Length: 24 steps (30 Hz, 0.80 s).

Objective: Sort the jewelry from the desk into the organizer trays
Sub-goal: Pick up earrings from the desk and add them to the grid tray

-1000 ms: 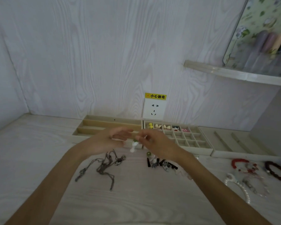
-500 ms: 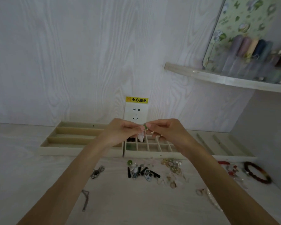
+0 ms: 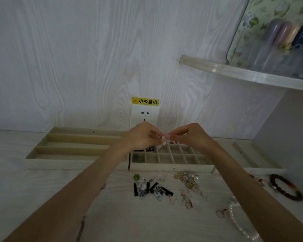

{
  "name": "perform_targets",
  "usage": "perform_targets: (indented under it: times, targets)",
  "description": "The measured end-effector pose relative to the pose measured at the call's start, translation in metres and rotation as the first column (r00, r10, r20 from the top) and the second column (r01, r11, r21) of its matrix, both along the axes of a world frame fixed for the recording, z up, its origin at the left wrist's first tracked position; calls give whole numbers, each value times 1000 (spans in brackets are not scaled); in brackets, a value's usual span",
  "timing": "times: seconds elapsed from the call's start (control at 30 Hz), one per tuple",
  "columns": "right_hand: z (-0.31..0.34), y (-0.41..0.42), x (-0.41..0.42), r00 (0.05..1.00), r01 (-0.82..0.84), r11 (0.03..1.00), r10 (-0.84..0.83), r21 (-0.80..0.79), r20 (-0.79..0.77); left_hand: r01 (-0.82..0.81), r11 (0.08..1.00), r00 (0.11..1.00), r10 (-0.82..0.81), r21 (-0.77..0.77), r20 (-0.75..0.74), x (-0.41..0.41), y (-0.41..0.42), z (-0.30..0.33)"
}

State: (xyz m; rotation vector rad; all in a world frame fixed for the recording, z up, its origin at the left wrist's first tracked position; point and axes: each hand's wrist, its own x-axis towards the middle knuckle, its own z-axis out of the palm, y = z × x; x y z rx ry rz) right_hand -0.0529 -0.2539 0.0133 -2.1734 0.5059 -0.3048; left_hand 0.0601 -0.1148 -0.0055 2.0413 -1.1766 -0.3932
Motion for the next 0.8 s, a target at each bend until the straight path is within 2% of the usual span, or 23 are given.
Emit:
perform_targets:
  times: [0.07,0.2,0.37,0.47,0.63,0.73,0.8]
  targets:
    - [-7,-6,2,1000,21,1000,-21,-13,-16,-32,998,995,26,58,100,-1,-7,-3]
    - [-19,-10,8,998,21,997,-25,-69,-62,-86,985,977,55,147,205,-4,-12,-9]
    - [-11,-9,1,1000,-17,998,17,-53,-2,-145,987,945,117,70,306,-8,-5,-3]
    - [-4,-1,-2,995,-95,994,95,-55,13,-107,991,970,86,82,228,-5,10,3]
    - [-14,18,4,979,-185,969,168,-161,-112,-17,985,992,-5,173,125,0,28,-6]
    - [-16,22,7,970,-205,955,169,-215,-172,1,982,987,-31,188,157,-2,31,-14]
    - [-15,23,7,964,-216,947,168,-237,-206,-36,979,967,-16,200,256,-2,30,-18]
